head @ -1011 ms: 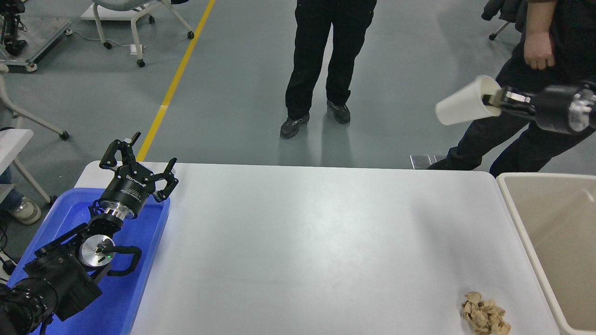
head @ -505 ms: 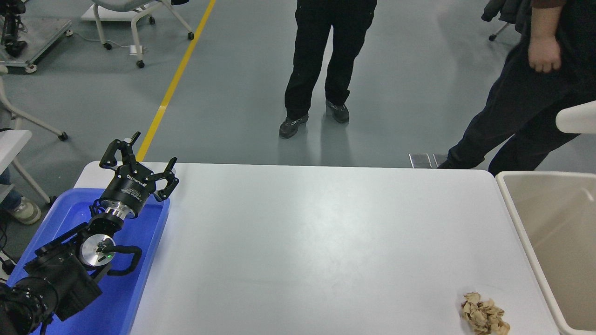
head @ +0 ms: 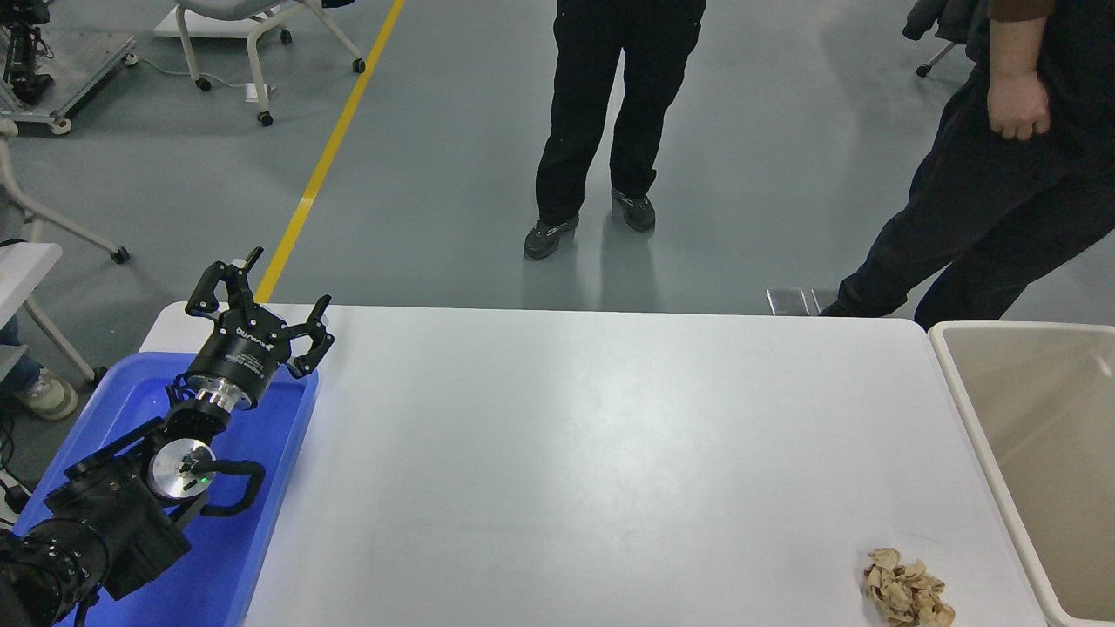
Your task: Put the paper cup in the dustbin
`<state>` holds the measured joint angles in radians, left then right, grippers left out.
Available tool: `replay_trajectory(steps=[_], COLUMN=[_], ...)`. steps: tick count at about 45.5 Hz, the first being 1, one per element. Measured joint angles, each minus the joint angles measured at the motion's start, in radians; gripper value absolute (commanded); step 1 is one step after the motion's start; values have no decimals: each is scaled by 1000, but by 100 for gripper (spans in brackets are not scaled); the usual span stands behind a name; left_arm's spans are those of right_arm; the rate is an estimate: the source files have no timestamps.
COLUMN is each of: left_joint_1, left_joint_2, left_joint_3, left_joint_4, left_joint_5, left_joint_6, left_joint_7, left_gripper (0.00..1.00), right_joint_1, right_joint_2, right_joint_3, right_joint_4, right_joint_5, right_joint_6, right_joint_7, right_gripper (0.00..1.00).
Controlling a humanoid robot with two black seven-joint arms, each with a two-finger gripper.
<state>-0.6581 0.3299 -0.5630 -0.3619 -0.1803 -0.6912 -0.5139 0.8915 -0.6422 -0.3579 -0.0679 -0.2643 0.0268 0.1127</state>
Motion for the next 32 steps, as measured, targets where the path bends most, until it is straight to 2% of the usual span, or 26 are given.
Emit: replay_trajectory(steps=[15,32], left_joint_1=[0,0], left_joint_2=[0,0], left_joint_3=[0,0], left_joint_4=[0,0], left_joint_5=[0,0], left_joint_6=[0,0], left_joint_7=[0,0], left_gripper=[100,100], right_joint_1=[-145,-250], right_joint_2=[84,200], right_joint_3=[-3,9], right_joint_4=[-3,-1], right_joint_5=[-3,0], right_joint_6=[-81,-109], right_joint_7=[-23,-29], right_gripper=[0,0])
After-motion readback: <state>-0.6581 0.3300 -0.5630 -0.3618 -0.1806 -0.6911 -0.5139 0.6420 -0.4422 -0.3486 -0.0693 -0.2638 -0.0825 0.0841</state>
